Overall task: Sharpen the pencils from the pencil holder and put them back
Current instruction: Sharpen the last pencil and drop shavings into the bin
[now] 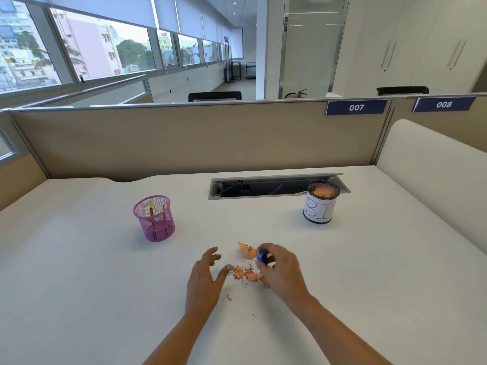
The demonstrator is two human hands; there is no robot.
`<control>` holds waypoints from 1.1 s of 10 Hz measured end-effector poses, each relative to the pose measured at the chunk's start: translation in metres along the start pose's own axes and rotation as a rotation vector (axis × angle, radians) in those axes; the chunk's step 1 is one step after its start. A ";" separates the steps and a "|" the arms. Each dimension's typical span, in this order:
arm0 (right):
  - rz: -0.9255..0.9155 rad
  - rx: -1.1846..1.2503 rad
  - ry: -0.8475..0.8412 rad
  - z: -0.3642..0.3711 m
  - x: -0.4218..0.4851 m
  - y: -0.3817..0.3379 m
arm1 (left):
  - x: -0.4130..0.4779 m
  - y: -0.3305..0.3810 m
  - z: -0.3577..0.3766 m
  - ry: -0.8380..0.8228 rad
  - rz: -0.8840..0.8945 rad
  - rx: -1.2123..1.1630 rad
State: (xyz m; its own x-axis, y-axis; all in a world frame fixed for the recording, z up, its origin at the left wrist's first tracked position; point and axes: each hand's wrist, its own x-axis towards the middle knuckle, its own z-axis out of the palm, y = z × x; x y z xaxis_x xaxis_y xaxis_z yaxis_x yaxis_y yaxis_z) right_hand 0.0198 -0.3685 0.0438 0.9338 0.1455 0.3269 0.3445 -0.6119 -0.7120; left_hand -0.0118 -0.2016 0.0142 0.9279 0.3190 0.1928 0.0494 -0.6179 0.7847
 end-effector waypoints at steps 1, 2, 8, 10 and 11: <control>0.188 -0.091 0.044 -0.019 0.007 0.016 | -0.002 -0.016 0.000 0.052 -0.025 0.127; 0.286 -0.266 -0.106 -0.029 0.009 0.030 | -0.002 -0.020 0.000 0.035 -0.046 0.216; 0.036 -0.384 -0.525 -0.013 0.001 0.016 | 0.008 -0.019 0.007 -0.013 -0.048 0.367; -0.001 -0.352 -0.416 -0.013 0.008 0.018 | 0.014 -0.020 0.007 -0.010 -0.044 0.364; 0.023 -0.304 -0.424 -0.016 0.011 0.021 | 0.018 -0.020 0.008 -0.015 -0.044 0.375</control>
State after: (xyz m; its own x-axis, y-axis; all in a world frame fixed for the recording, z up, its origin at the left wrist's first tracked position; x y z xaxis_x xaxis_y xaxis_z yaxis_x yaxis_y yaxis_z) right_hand 0.0363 -0.3926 0.0423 0.9197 0.3923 -0.0119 0.3383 -0.8077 -0.4830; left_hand 0.0074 -0.1895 -0.0028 0.9271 0.3420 0.1531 0.2182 -0.8249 0.5215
